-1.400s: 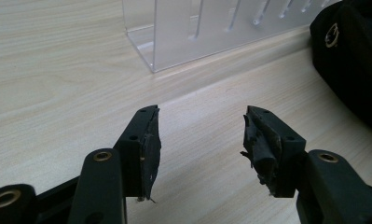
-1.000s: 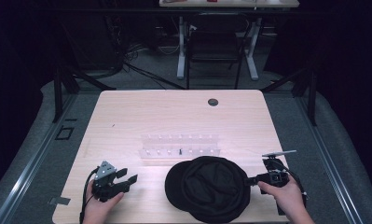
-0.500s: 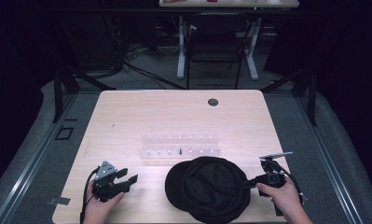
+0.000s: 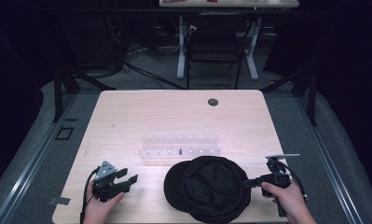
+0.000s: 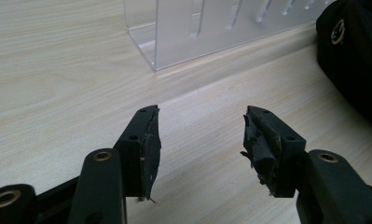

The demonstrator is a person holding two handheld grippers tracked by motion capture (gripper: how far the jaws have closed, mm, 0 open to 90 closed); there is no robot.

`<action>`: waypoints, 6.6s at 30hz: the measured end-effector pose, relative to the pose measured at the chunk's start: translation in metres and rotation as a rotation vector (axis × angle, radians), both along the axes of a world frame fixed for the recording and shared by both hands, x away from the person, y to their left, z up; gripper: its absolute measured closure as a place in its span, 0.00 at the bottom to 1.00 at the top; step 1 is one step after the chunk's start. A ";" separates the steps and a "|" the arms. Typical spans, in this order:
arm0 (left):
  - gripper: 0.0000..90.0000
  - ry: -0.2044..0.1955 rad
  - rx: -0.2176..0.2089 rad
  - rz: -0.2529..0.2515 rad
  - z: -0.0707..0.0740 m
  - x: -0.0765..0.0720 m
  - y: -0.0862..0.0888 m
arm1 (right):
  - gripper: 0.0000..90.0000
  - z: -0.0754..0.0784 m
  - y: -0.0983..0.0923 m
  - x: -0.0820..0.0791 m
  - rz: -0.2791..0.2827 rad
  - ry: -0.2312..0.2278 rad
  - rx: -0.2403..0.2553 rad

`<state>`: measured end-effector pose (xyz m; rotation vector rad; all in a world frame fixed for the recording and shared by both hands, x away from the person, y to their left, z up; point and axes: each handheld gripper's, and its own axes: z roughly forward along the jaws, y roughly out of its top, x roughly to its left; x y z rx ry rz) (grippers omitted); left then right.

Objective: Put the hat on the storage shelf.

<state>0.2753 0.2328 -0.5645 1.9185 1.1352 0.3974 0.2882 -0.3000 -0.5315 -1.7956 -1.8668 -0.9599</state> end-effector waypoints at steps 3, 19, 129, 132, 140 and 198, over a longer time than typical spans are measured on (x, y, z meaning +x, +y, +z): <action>0.51 -0.001 0.003 -0.001 0.000 0.000 0.000 | 0.97 0.004 -0.001 -0.001 0.013 -0.002 0.013; 0.51 0.005 0.009 0.000 0.000 0.000 0.001 | 0.97 0.029 0.002 -0.002 0.011 -0.039 0.095; 0.51 -0.004 0.012 0.004 -0.001 0.001 0.000 | 0.98 0.183 0.032 0.018 0.035 -0.222 0.564; 0.51 -0.003 0.012 0.004 -0.001 0.001 0.000 | 0.98 0.187 0.036 0.021 0.041 -0.227 0.569; 0.51 -0.005 0.011 0.003 -0.001 0.001 0.000 | 0.98 0.202 0.051 0.027 0.052 -0.247 0.575; 0.51 -0.007 0.010 -0.007 -0.001 0.003 0.002 | 0.98 0.195 0.103 0.125 0.022 -0.252 0.420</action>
